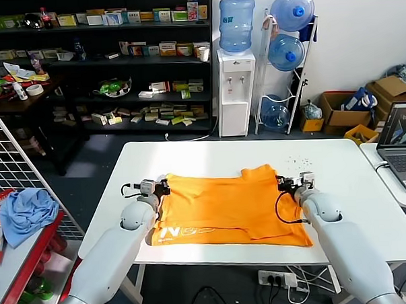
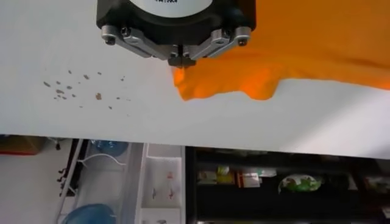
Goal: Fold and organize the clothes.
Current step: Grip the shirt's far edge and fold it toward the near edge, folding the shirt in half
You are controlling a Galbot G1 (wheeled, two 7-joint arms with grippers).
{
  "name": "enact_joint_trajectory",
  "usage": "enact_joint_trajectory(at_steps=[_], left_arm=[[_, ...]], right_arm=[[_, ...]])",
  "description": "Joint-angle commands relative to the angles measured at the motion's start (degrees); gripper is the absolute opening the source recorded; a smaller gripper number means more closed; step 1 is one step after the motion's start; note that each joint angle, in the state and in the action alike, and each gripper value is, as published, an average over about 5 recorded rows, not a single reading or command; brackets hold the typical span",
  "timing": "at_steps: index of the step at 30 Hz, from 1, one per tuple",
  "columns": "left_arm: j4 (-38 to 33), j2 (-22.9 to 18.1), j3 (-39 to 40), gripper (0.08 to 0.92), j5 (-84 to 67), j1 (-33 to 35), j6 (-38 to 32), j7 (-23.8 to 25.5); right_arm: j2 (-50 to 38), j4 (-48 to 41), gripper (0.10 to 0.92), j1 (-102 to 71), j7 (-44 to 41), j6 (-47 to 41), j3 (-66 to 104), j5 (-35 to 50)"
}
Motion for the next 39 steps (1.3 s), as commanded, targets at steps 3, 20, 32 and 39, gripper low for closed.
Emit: enact_joint_trajectory(at_steps=[3,20,32,39], left_arm=[[-22.6,8.6,-2.9,0.092,-2.1,13.5,0.2,-3.0],[-42.2,13.7,-9.9,0.092,-1.3,36.6,1.0,-5.7],[-40.8,11.8,-11.8,0.252,-1.2,37.2,-1.7,-6.3],[-38.1,11.1,-12.4,0.460,-5.6,35.6,-0.4,-6.7]], right_arm=[[-5.7,20.8,0.124,-14.3,4.8,-1.1,3.2,0.4],[-8.7,40.8,0.124,-41.1,7.8,-5.5,11.8,-7.0],[-8.2,40.0,0.319,-41.5,8.2,-4.0,11.8,-8.2],[-8.4,40.8,0.518,-40.3,8.9,-3.4,11.4,-7.4]])
